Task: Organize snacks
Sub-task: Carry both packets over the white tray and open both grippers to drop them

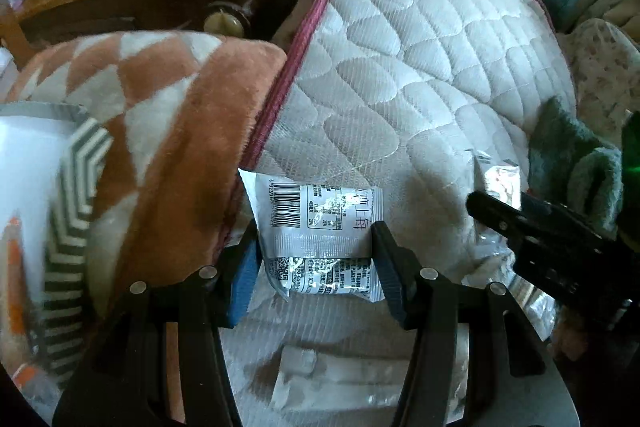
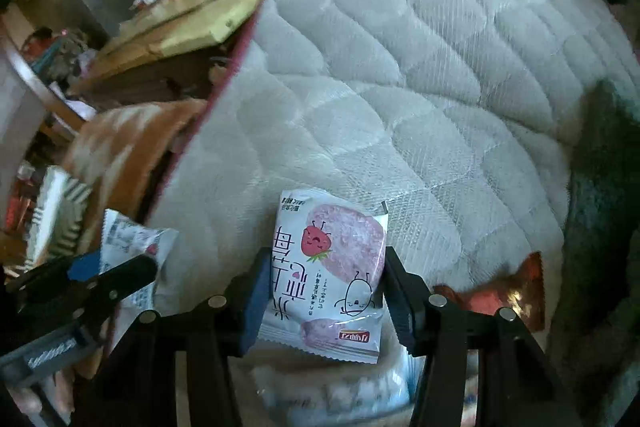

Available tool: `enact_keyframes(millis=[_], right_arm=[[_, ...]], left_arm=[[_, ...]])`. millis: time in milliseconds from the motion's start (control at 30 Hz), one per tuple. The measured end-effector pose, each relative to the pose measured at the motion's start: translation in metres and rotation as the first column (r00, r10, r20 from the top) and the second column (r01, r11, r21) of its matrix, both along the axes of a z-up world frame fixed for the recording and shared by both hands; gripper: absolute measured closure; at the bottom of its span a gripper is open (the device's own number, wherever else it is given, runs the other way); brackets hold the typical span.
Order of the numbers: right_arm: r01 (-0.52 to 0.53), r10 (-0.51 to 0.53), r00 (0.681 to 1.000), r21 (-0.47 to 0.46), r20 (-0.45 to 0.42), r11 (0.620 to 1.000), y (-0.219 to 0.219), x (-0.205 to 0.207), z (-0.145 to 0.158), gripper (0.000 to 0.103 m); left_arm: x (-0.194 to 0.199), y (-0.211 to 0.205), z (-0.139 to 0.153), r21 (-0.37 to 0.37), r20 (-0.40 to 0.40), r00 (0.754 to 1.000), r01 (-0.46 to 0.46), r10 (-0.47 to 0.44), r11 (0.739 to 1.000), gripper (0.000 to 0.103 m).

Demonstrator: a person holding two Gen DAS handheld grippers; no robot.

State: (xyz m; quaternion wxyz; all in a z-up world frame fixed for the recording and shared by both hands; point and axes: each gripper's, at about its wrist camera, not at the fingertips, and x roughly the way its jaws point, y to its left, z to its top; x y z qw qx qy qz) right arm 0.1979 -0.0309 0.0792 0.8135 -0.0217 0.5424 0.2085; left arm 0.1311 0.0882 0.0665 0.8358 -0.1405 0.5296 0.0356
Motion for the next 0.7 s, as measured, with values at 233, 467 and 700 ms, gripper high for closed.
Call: enact_keyframes(millis=[233, 467, 700], right_arm=[[-0.034, 0.031, 0.998, 0.059, 0.053, 0.998, -0.001, -0.045, 0.037, 0.051], [-0.054, 0.05, 0.997, 0.064, 0.062, 0.996, 0.003, -0.096, 0.045, 0.051], [-0.048, 0.045, 0.998, 0.084, 0.036, 0.995, 0.0, -0.135, 0.04, 0.051]], left_arm=[[-0.034, -0.002, 0.028, 0.053, 0.056, 0.998, 0.002, -0.005, 0.999, 0.05], [-0.075, -0.01, 0.043, 0.087, 0.091, 0.996, 0.015, -0.023, 0.996, 0.05], [-0.114, -0.009, 0.049, 0.117, 0.113, 0.993, 0.016, -0.03, 0.993, 0.05]])
